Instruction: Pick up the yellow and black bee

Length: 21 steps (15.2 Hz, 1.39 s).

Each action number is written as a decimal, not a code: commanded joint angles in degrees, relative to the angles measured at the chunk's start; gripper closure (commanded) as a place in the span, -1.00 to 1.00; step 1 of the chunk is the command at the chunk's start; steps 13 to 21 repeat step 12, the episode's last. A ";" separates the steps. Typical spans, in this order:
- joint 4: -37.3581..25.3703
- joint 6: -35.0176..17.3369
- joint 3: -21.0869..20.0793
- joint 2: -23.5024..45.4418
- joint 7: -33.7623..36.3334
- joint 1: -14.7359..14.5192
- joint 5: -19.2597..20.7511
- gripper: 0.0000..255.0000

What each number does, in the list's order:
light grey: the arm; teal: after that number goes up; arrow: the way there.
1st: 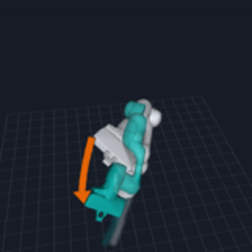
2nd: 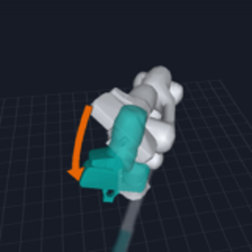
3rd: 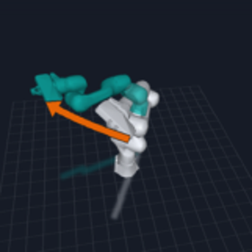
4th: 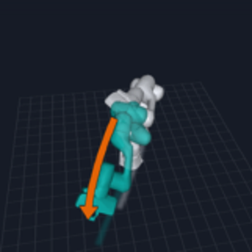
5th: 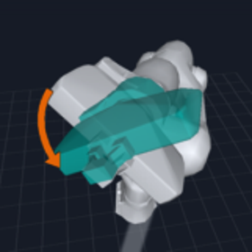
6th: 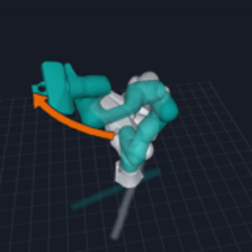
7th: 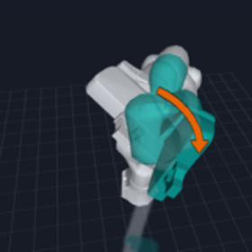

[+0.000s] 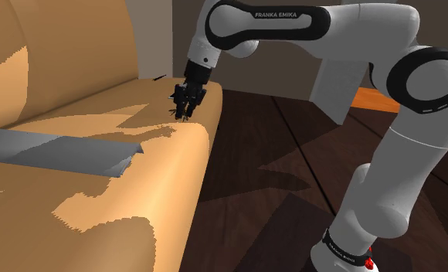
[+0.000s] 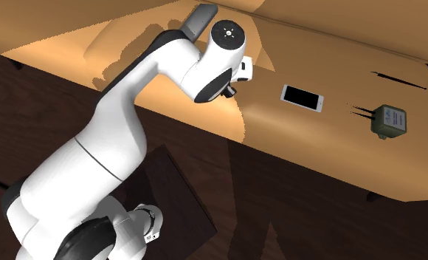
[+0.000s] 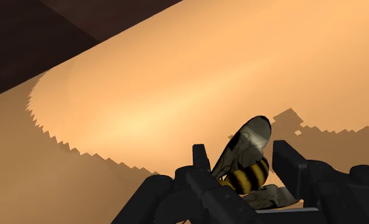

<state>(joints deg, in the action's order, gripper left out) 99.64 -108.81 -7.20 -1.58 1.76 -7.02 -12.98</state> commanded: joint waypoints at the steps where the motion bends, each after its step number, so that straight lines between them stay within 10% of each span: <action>1: -1.66 1.51 0.02 0.13 0.33 0.02 0.13 1.00; 21: -10.49 8.73 0.09 1.61 1.85 0.09 0.68 1.00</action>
